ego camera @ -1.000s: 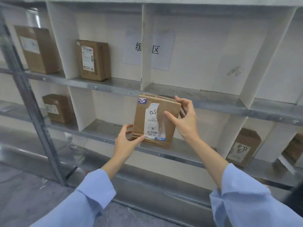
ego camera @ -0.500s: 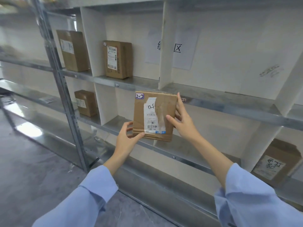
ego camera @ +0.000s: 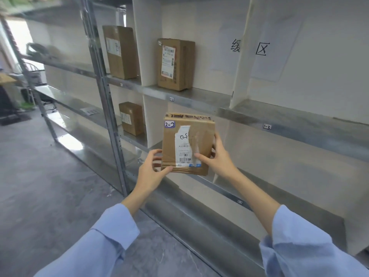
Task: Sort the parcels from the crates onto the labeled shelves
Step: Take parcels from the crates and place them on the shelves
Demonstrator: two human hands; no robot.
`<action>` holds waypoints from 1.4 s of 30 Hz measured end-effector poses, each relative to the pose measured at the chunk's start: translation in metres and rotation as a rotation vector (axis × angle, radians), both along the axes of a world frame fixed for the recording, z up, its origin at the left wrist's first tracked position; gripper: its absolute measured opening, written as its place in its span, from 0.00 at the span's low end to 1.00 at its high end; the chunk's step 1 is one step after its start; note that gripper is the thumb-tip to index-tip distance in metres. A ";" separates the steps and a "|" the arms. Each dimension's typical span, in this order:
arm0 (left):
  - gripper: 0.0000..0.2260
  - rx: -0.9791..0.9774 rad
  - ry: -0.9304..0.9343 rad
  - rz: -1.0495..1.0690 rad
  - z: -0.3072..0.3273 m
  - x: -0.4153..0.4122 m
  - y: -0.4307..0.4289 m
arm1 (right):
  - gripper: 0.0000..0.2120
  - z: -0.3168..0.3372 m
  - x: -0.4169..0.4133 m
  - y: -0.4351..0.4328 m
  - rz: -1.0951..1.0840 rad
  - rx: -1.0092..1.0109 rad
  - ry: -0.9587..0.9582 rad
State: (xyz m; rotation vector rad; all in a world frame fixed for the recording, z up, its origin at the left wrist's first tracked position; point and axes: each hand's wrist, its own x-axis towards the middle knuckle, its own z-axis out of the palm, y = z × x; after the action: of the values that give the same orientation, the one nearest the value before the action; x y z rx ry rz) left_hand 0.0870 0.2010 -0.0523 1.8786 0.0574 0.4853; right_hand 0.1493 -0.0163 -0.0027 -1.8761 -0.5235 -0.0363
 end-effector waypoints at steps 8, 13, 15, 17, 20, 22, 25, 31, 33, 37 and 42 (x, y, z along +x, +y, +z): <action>0.24 0.191 0.037 -0.066 -0.029 0.088 0.088 | 0.43 -0.043 0.080 0.081 -0.126 0.088 0.045; 0.27 0.546 0.120 -0.085 -0.044 0.165 0.153 | 0.45 -0.077 0.145 0.137 -0.294 0.127 0.054; 0.27 0.745 0.100 -0.071 -0.053 0.191 0.178 | 0.45 -0.091 0.170 0.157 -0.361 0.122 0.060; 0.27 0.894 0.075 -0.048 -0.062 0.217 0.202 | 0.45 -0.105 0.194 0.174 -0.427 0.109 0.057; 0.30 1.004 0.061 -0.039 -0.077 0.251 0.229 | 0.45 -0.128 0.226 0.192 -0.539 0.056 0.057; 0.30 1.033 0.061 -0.046 -0.089 0.271 0.241 | 0.44 -0.144 0.246 0.201 -0.599 0.026 0.075; 0.30 1.044 0.078 -0.067 -0.110 0.294 0.254 | 0.42 -0.165 0.275 0.214 -0.657 0.024 0.105; 0.29 1.075 0.137 -0.128 -0.145 0.326 0.269 | 0.43 -0.210 0.325 0.237 -0.680 0.097 0.092; 0.30 1.073 0.151 -0.137 -0.151 0.333 0.273 | 0.41 -0.223 0.338 0.243 -0.672 0.122 0.099; 0.30 1.078 0.157 -0.131 -0.157 0.342 0.275 | 0.39 -0.245 0.358 0.248 -0.657 0.169 0.102; 0.30 1.090 0.153 -0.145 -0.163 0.346 0.273 | 0.38 -0.256 0.369 0.255 -0.668 0.185 0.100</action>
State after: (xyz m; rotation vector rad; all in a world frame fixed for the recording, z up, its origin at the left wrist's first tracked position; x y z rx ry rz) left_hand 0.4335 0.4736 -0.2154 2.9555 -0.2995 0.2729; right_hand 0.5183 0.2388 -0.2584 -1.7825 0.1871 -0.4150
